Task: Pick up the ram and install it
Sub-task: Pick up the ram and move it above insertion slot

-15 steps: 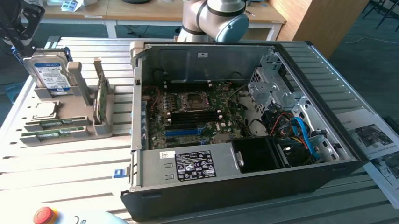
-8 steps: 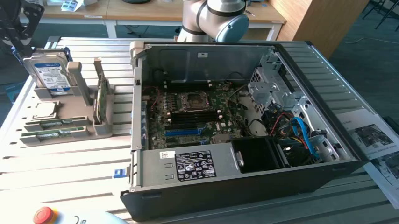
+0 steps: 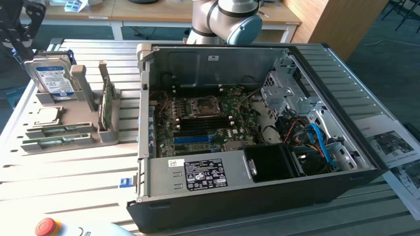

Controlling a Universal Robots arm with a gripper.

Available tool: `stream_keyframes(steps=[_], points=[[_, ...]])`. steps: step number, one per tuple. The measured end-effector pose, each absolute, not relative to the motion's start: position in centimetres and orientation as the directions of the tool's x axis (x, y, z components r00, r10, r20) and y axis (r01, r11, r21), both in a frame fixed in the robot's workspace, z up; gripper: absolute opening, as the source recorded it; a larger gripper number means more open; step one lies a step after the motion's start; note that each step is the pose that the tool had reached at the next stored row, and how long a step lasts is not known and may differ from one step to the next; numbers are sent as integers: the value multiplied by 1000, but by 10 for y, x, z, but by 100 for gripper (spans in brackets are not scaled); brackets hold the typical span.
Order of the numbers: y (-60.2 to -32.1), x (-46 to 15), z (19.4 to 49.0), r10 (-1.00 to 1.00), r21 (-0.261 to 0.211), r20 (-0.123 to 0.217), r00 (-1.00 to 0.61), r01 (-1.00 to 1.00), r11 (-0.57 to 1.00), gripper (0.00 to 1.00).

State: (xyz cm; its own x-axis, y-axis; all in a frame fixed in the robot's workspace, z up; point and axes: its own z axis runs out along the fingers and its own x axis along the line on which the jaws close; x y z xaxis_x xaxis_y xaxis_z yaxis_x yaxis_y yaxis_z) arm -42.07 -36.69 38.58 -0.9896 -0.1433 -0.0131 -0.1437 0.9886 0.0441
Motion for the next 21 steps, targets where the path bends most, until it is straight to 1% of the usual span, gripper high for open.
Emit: stream_keyframes(steps=[21], points=[[-367,-421,386,-451,44,-13,-892,-451,891,10]])
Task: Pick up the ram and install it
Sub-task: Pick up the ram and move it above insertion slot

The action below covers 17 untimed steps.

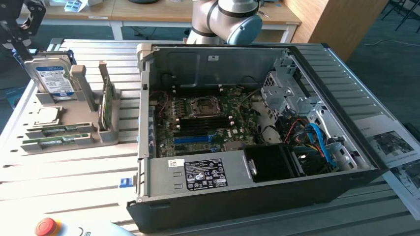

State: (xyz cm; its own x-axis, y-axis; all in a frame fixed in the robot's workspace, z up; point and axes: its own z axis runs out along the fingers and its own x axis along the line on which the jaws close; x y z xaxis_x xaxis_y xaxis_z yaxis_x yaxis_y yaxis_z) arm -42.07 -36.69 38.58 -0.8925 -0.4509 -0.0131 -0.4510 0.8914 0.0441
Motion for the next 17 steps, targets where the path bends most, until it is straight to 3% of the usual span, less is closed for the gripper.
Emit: stream_keyframes(steps=[17], points=[[-367,-421,386,-672,44,-13,-741,-672,740,10]])
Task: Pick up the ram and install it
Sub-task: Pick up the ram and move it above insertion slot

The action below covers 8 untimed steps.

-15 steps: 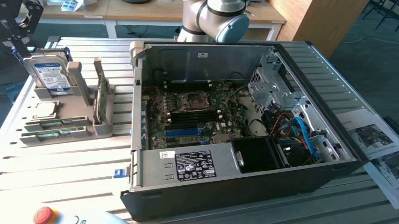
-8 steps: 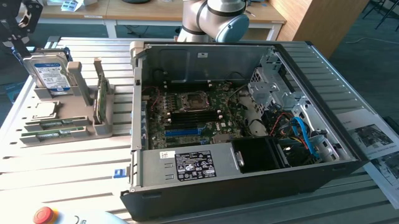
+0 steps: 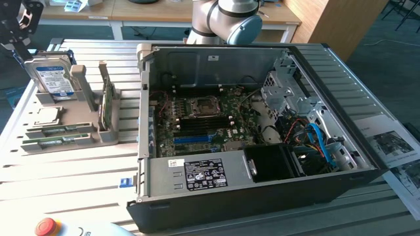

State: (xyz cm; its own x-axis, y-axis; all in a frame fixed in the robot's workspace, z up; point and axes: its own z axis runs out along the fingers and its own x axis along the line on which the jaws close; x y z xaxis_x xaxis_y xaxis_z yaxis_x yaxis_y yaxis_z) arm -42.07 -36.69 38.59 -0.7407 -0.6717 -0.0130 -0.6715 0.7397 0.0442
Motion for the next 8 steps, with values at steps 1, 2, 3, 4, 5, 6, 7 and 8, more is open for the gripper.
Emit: stream_keyframes(steps=[1,2,3,4,5,6,7,8], points=[[-367,-421,386,-683,44,-13,-731,-683,730,10],[-367,-421,386,-693,44,-13,-721,-693,720,10],[-367,-421,386,-705,44,-13,-709,-704,708,10],[-367,-421,386,-715,44,-13,-699,-715,698,10],[-367,-421,386,-726,44,-13,-688,-726,687,10],[-367,-421,386,-737,44,-13,-676,-737,675,10],[-367,-421,386,-747,44,-13,-665,-747,664,10],[-367,-421,386,-757,44,-13,-653,-757,652,10]])
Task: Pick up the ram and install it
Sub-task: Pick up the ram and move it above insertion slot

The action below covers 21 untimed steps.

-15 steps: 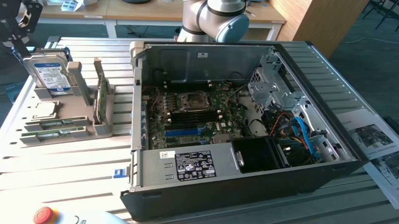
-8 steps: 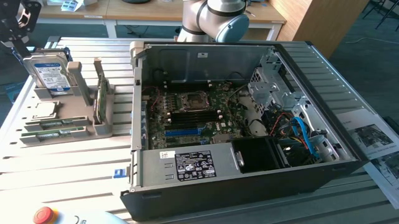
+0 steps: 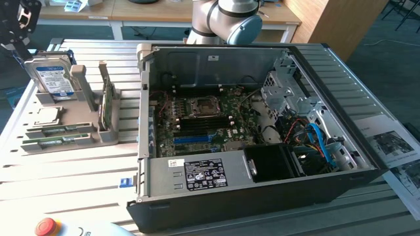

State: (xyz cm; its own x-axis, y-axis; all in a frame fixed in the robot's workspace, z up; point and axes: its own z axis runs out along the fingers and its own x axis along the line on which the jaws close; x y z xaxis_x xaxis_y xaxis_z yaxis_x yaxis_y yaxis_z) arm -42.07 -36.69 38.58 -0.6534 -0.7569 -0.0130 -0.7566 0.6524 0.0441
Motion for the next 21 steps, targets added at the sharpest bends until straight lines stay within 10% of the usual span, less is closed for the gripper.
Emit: stream_keyframes(steps=[21], points=[[-367,-421,386,-955,44,-13,-297,-954,296,10]])
